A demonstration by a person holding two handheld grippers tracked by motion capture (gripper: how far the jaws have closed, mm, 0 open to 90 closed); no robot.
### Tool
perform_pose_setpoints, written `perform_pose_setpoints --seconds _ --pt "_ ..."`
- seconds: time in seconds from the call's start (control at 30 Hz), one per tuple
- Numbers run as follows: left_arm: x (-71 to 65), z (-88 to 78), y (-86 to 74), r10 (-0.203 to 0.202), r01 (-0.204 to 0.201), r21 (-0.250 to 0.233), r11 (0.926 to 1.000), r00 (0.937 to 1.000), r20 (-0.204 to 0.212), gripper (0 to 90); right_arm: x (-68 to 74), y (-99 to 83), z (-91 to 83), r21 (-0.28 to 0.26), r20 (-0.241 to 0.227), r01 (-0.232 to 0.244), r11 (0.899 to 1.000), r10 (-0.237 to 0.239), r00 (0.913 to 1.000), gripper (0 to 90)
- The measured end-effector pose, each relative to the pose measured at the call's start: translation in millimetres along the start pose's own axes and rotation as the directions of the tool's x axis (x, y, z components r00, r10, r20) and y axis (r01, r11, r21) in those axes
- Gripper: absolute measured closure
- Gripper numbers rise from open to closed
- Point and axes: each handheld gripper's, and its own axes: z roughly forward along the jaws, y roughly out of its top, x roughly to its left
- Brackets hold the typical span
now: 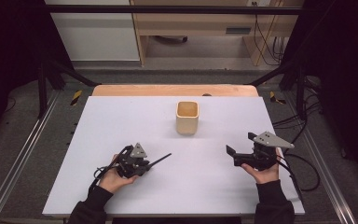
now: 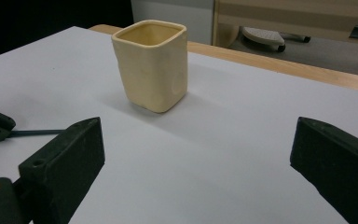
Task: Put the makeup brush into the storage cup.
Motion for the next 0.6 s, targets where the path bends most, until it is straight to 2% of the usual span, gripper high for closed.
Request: perform_pose_setpoints --seconds 0.13,0.17,0.23,0.33,0.43,0.47,0.5,0.6 --pt "2.1 -6.1 3.3 -0.014 0.014 -0.016 0.9998 0.9998 0.013 71.9 -0.3 0.3 0.3 0.000 -0.001 -0.001 1.000 0.001 1.0000 3.4" --pt "2.6 -9.1 7.0 0.002 -0.002 -0.004 1.0000 1.0000 0.004 71.0 -0.5 0.3 -0.4 0.000 0.001 -0.003 1.000 0.003 1.0000 3.4" --pt "2.3 -10.6 11.3 0.006 -0.006 0.004 1.0000 1.0000 0.006 69.4 -1.0 0.8 -1.5 -0.004 0.002 -0.005 1.000 0.005 1.0000 3.4" --pt "2.9 -9.2 18.5 0.017 -0.017 0.038 0.9992 0.9998 0.006 68.8 -1.5 1.3 -3.0 -0.009 0.000 -0.007 1.000 0.007 1.0000 3.4" --pt "2.3 -2.3 23.9 0.039 -0.038 0.097 0.9946 0.9993 -0.002 68.8 -1.5 1.3 -3.1 -0.008 -0.002 -0.008 1.000 0.008 1.0000 3.4" --pt "2.3 -2.3 23.9 0.039 -0.038 0.097 0.9946 0.9993 -0.002 68.8 -1.5 1.3 -3.1 -0.008 -0.002 -0.008 1.000 0.008 1.0000 3.4" --pt "0.9 1.6 26.3 0.062 -0.061 0.133 0.9892 0.9981 -0.003 68.8 -1.2 1.2 -2.7 -0.004 -0.003 -0.010 1.000 0.010 0.9999 3.4" --pt "-1.1 6.8 28.3 0.071 -0.070 0.159 0.9848 0.9975 0.000 69.3 -1.2 1.1 -2.4 -0.003 -0.005 -0.011 1.000 0.011 0.9999 3.4"
